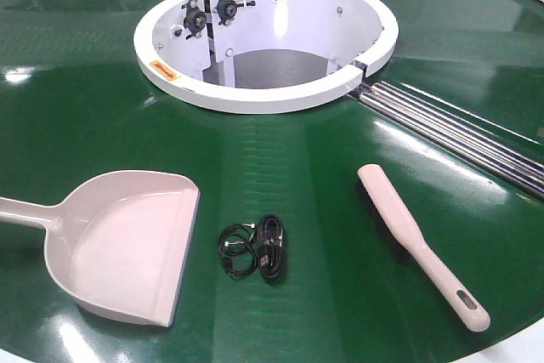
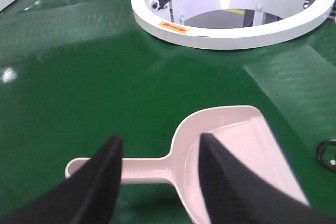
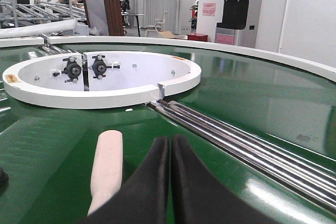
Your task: Clean and inspect green conveyor with broom and dustpan
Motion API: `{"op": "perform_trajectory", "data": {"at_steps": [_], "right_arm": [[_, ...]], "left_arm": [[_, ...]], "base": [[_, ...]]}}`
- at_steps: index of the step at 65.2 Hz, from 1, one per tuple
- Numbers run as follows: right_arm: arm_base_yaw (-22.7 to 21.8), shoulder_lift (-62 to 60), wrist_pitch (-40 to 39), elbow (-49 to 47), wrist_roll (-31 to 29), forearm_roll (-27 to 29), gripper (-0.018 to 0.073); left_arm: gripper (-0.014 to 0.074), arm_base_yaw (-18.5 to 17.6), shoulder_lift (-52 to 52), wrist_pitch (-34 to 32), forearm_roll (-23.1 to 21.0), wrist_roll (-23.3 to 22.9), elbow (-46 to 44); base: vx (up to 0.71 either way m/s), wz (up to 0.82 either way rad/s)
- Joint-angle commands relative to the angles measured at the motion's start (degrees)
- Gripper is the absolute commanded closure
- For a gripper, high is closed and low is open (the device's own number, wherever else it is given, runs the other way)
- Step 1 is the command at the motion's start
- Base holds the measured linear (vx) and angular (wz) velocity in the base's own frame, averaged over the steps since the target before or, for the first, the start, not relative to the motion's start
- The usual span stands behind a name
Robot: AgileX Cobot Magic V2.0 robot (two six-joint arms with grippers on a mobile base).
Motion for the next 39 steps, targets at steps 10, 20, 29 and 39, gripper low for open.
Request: {"op": "perform_trajectory", "data": {"at_steps": [10,20,29,39], "right_arm": [[0.0,-0.6,-3.9,0.2,-0.1,-0.3,0.0568],[0.0,-0.6,-3.9,0.2,-0.1,-0.3,0.0568],[0.0,-0.6,-3.9,0.2,-0.1,-0.3,0.0568],[0.0,-0.6,-3.9,0.2,-0.1,-0.3,0.0568]], "left_arm": [[0.0171,0.2,0.4,-3.4,-2.6,0.1,-1.9],[0.0171,0.2,0.4,-1.4,-4.1,0.5,-4.0],[0.0171,0.2,4.2,6.1,1.0,1.7,-12.7],[0.0171,0.2,15.0,25.3,6.6,3.1,-25.5]], "base": [[0.00,0.00],[0.00,0.00],[0.00,0.00],[0.00,0.00]]}}
